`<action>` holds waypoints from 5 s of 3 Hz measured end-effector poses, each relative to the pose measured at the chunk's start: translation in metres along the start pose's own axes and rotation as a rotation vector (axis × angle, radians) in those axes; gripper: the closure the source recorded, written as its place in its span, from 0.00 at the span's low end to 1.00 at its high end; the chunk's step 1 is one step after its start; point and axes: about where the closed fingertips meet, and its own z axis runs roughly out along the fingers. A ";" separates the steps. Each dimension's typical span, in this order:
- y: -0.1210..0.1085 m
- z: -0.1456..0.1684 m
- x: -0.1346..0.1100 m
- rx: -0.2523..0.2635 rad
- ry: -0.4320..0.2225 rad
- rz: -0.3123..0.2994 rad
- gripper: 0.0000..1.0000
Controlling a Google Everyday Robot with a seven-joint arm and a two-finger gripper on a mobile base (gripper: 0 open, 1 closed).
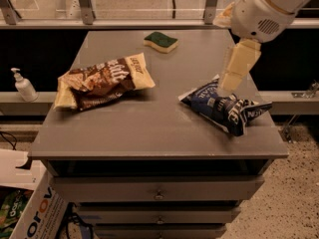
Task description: Pick brown chip bag
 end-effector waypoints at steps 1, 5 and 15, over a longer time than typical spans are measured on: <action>-0.010 0.017 -0.023 -0.027 -0.055 -0.038 0.00; 0.009 0.047 -0.055 -0.047 -0.189 -0.073 0.00; -0.048 0.199 -0.167 -0.112 -0.444 0.031 0.88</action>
Offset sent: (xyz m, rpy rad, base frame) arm 0.0140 0.0245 -0.0041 0.0381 0.0064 0.0560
